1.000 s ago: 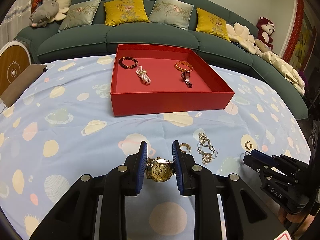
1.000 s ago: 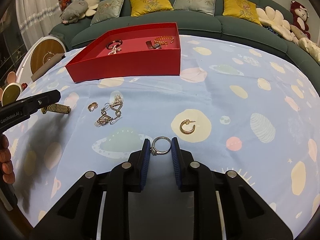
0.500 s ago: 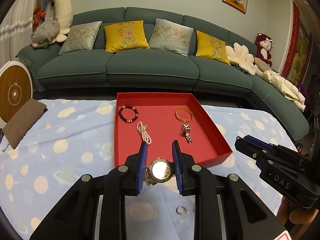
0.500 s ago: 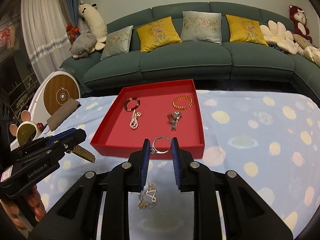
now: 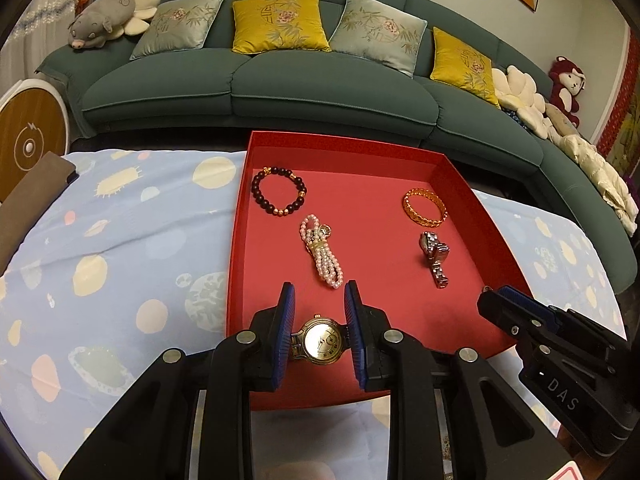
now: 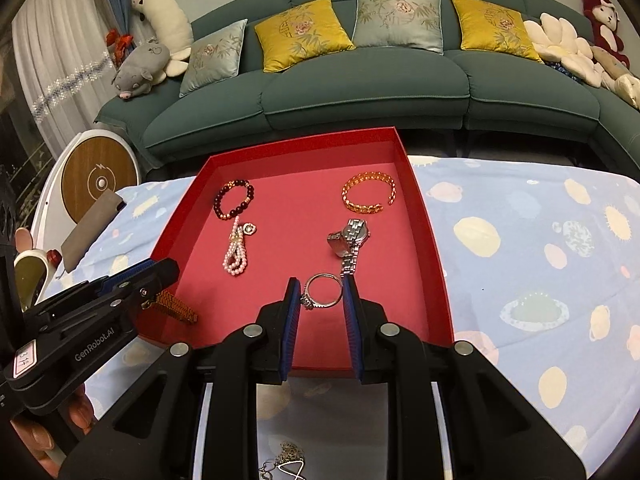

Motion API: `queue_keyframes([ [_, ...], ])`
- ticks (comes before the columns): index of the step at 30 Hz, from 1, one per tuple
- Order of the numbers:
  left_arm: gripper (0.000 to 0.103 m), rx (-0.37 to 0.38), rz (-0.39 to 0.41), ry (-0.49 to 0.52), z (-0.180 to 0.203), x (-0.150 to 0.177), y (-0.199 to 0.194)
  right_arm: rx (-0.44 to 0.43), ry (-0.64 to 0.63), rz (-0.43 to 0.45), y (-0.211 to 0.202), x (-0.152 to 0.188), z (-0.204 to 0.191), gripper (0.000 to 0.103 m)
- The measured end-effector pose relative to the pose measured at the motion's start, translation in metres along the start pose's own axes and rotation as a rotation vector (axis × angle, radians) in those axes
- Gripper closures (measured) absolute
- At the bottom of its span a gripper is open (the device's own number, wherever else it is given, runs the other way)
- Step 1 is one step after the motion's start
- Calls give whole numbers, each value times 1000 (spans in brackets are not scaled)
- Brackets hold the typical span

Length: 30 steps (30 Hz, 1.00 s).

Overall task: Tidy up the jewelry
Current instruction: 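Carry both items over the red box and open the right tool to drop the ring, then lower the gold watch into the red box and open the left tool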

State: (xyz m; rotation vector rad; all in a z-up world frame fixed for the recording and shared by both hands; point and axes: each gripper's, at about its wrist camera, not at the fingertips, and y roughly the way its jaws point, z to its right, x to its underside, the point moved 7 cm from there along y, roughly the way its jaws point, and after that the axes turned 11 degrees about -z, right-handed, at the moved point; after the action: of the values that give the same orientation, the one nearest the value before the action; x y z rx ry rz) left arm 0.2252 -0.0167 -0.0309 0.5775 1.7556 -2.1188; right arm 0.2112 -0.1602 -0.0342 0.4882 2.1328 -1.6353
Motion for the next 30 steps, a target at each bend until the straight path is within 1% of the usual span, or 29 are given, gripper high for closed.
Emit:
queue_keyframes([
  [4,79,-29,24,11,0,-1,-3,7,1,-4,2,3,4,81],
  [6,75,-37,26,21,1,-1,-3,15,3,5,0,2,5,75],
  [7,73,-43,25,23,1,-1,-3,18,4,10,-1,1,6,71],
  [8,72,-42,25,25,1,-1,-2,18,7,17,-3,1,7,69],
  [13,72,-51,21,22,1,-2,-2,15,13,30,-9,-2,7,69],
  [21,72,-65,45,42,4,0,-14,7,10,54,-21,-4,5,69],
  [24,72,-58,64,51,5,4,-27,3,13,79,-36,-3,8,69],
  [26,66,-52,72,50,6,7,-35,9,7,102,-50,-1,11,69],
  [30,66,-36,69,58,8,21,-49,46,-11,139,-79,12,23,69],
])
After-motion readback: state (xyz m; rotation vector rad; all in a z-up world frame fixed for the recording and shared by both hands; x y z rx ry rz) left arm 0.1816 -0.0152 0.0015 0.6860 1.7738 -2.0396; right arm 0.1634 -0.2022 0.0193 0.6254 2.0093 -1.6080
